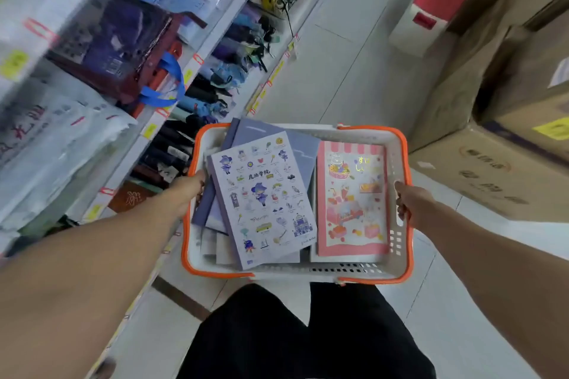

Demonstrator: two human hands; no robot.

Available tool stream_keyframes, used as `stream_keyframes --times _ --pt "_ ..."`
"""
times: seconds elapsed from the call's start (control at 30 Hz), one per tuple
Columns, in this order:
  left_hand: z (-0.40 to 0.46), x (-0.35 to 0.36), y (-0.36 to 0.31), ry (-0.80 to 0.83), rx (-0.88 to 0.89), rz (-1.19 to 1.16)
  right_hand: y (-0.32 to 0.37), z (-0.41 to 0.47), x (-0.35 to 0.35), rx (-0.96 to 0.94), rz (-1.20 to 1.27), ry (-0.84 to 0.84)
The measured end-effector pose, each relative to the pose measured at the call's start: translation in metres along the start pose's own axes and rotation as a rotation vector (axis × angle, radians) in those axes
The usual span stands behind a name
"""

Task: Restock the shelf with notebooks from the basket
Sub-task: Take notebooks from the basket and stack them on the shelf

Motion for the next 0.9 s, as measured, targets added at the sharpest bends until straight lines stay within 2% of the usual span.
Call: stream_keyframes --times 0.13,0.27,0.5,0.73,0.9 --pt "0.023 0.028 -0.107 -0.044 -0.05 -0.076 0.13 0.046 0.006 -0.015 -0.012 0.04" --pt "0.06 0.06 -0.21 -0.055 -0.059 -0.104 0.275 0.088 0.014 -0.085 -0.132 -0.071" --pt "0.134 0.127 -0.371 -0.04 -0.101 -0.196 0.5 0.154 0.028 -0.157 -0.216 -0.141" --pt "0.175 0.178 -0.511 -0.058 -0.163 -0.239 0.673 0.234 0.038 -0.191 -0.287 -0.075" --pt "0.191 0.217 -0.574 -0.148 -0.24 -0.293 0.772 0.297 0.059 -0.228 -0.425 0.011"
Point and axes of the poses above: each hand's wrist, its own z-axis towards the middle knuckle, its own x-axis out of the palm, y = z × x, the point moved 2 cm from there along z, towards the middle knuckle, and after that the axes turned 7 degrees about -y, right-handed, at the moved point
